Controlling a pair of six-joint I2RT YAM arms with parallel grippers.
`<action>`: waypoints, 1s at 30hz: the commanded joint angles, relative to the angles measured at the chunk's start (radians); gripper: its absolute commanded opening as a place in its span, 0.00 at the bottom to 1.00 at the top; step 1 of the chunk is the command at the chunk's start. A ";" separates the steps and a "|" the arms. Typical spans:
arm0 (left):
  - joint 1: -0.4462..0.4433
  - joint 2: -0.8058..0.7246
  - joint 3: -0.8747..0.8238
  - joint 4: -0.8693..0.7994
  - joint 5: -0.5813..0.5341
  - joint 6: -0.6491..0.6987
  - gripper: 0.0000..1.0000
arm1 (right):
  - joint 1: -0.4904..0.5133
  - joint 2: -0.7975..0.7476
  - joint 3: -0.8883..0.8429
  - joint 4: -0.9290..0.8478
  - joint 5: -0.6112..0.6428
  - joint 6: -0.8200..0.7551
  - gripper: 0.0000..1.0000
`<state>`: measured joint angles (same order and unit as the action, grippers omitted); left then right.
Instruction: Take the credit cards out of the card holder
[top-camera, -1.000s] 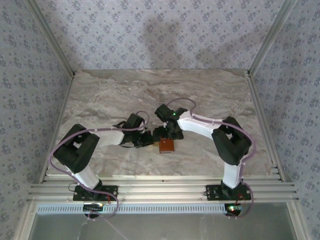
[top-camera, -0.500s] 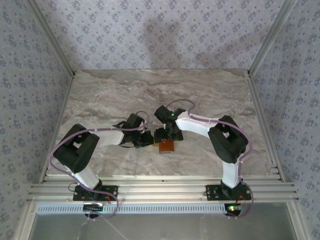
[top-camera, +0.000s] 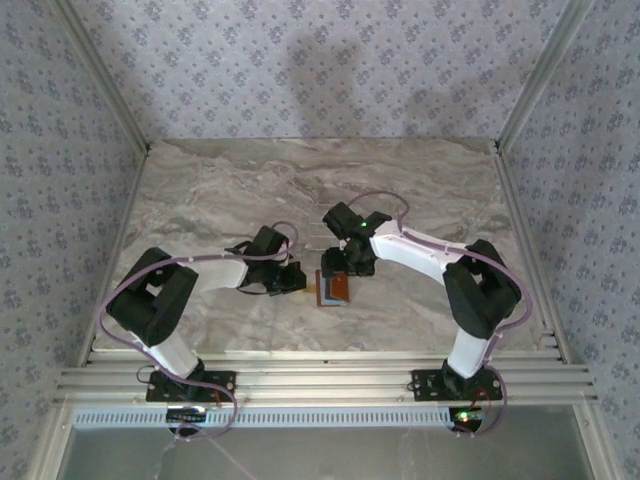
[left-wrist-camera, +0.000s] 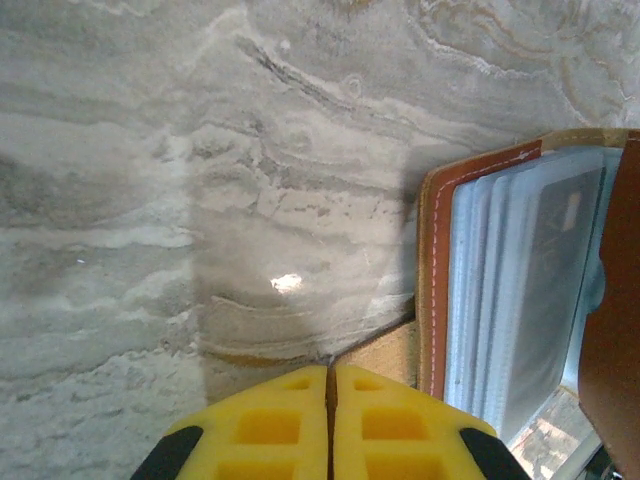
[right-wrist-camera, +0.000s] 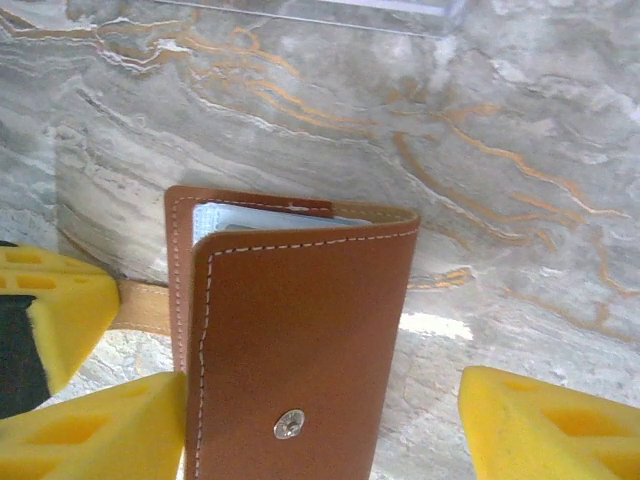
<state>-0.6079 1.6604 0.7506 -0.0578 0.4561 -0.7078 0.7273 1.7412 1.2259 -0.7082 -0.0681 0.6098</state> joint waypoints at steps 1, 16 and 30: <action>0.013 -0.030 0.031 -0.090 -0.038 0.034 0.07 | -0.030 -0.044 -0.060 -0.029 0.007 -0.002 0.57; 0.031 -0.066 0.131 -0.320 -0.181 0.090 0.23 | -0.117 -0.111 -0.182 0.130 -0.149 -0.015 0.05; -0.064 -0.147 0.384 -0.600 -0.316 0.096 0.45 | -0.088 -0.121 -0.157 0.154 -0.156 0.079 0.01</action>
<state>-0.6247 1.5059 1.0615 -0.5362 0.1894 -0.6205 0.6289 1.6470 1.0554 -0.5617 -0.2184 0.6403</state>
